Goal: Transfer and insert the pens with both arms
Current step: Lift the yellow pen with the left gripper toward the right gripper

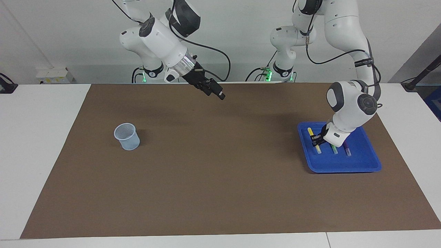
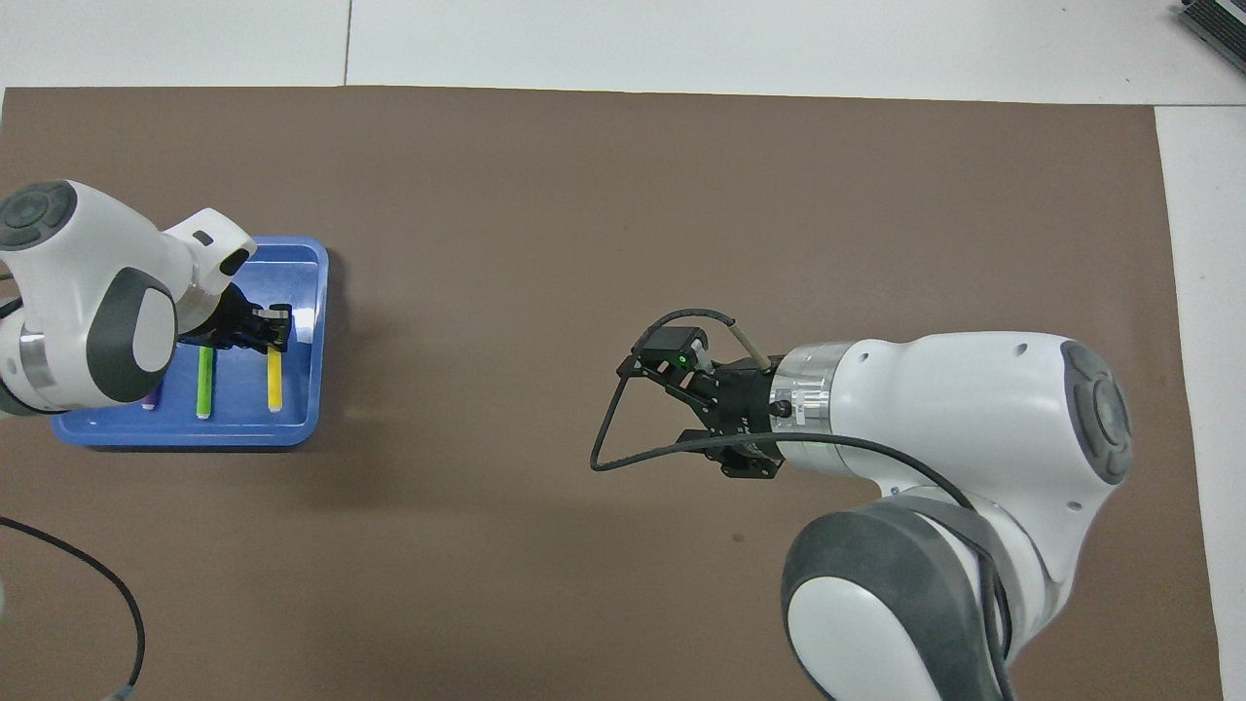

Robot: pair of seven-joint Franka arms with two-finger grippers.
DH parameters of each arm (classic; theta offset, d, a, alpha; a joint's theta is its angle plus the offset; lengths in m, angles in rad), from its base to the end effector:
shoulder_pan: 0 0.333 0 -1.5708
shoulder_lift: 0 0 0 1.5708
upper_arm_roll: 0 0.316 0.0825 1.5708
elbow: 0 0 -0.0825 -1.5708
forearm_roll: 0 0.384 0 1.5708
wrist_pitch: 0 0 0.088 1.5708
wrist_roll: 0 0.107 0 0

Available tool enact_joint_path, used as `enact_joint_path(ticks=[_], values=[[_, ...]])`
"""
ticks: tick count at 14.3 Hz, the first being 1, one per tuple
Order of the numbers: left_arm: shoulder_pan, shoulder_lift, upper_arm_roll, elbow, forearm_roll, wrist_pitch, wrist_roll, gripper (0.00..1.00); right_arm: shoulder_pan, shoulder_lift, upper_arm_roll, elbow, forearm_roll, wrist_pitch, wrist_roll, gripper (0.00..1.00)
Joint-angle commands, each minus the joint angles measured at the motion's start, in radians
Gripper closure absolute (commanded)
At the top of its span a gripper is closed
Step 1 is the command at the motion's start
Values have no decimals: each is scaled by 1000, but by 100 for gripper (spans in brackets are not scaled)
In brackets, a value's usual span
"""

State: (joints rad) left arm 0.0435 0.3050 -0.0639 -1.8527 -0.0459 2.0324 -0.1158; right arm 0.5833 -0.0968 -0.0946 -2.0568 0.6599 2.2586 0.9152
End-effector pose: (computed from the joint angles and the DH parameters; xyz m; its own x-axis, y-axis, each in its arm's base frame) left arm 0.6128 -0.0130 0.3490 0.9846 0.1161 -0.1309 0.1225 -0.9916 0.0425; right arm 0.4838 0.2743 0.5148 0.7285 -0.5869 -0.3535 -0.6795 -0.5528 -0.4824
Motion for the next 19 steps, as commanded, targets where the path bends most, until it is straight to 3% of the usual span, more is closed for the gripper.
enact_joint_path(ticks=[1,6,12,19], values=[[-4,-46,4,49,-28,-90,-86,100,7,6,1,4,23,22,43,0],[-17,-151,-4,59,-97,-112,-428,100,27,11,1,6,23,47,102,0],[-22,-214,-28,78,-210,-116,-836,100,30,15,9,20,26,47,212,0],[-24,-270,-74,63,-351,-164,-1082,100,23,17,7,20,20,41,113,0]])
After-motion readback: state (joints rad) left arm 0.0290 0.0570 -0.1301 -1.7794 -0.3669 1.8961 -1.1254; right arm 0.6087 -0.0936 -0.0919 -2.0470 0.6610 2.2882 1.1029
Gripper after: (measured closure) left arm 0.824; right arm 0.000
